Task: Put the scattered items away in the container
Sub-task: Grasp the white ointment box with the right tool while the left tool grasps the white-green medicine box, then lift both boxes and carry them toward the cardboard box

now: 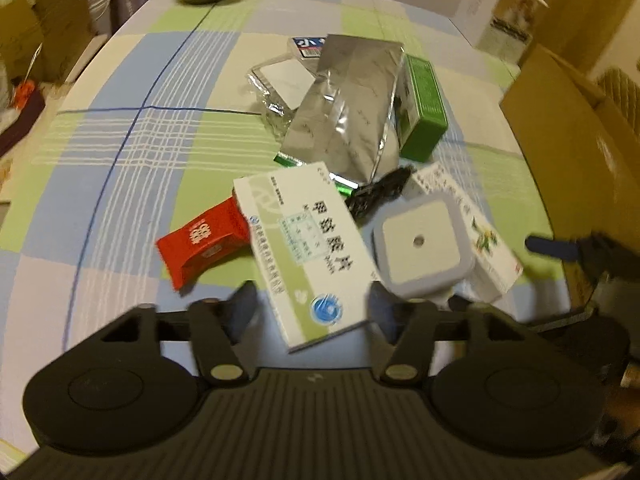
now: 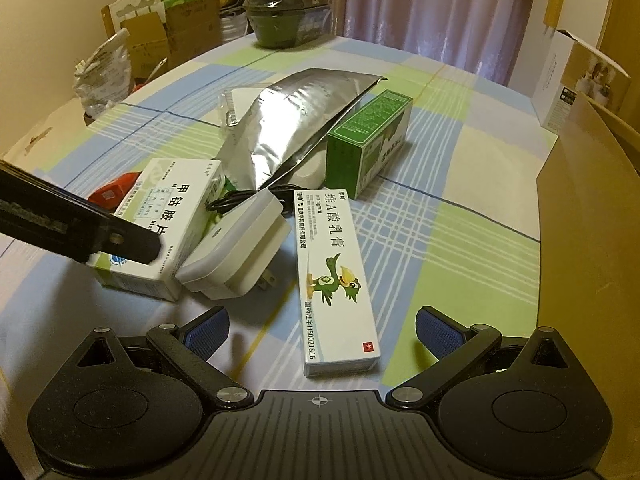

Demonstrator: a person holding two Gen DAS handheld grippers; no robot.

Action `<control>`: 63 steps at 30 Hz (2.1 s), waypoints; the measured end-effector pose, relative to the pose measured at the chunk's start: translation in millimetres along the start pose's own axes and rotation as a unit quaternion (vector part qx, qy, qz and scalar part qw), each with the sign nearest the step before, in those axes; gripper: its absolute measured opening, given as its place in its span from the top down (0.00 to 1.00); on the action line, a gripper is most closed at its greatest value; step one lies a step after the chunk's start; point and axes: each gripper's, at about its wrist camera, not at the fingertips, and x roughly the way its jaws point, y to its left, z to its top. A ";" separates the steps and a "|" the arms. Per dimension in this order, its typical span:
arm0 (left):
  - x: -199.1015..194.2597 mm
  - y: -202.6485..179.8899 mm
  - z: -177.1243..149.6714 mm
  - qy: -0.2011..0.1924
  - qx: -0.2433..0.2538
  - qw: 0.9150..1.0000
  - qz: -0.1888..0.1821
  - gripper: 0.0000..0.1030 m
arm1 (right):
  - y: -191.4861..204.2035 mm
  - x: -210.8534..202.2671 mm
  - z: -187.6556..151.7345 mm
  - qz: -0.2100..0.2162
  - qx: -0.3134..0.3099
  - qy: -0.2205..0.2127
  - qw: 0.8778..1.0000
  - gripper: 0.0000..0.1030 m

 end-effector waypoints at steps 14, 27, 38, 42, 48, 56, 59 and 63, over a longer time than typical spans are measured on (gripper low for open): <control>9.1 -14.6 -7.9 0.014 0.081 0.996 0.037 0.33 | -0.2 2.4 -3.3 0.017 -0.003 0.020 1.000 0.55; -14.4 4.3 -14.8 0.044 0.088 0.995 0.026 0.30 | 8.8 -40.3 -38.9 0.012 0.040 0.042 0.998 0.59; 13.1 -14.7 -7.1 0.050 0.106 0.992 0.036 0.32 | 13.4 -38.0 -37.1 0.013 0.030 0.028 0.999 0.27; -3.6 -12.1 -19.8 0.071 0.125 0.989 0.018 0.32 | 14.5 -35.8 -33.9 0.017 0.029 0.026 0.999 0.27; -18.4 -11.3 -33.3 0.080 0.134 0.988 0.018 0.28 | 17.2 -30.0 -30.3 0.022 0.029 0.029 0.999 0.27; 1.9 -13.8 -26.9 0.087 0.123 0.988 0.039 0.29 | 14.2 -28.4 -28.8 0.021 0.034 0.031 0.999 0.27; 5.0 -15.8 -29.1 0.092 0.127 0.987 0.043 0.33 | 13.8 -26.0 -27.7 0.023 0.037 0.032 0.999 0.27; -1.2 -13.5 -30.4 0.087 0.121 0.988 0.038 0.33 | 13.1 -21.5 -23.4 0.022 0.037 0.030 0.999 0.27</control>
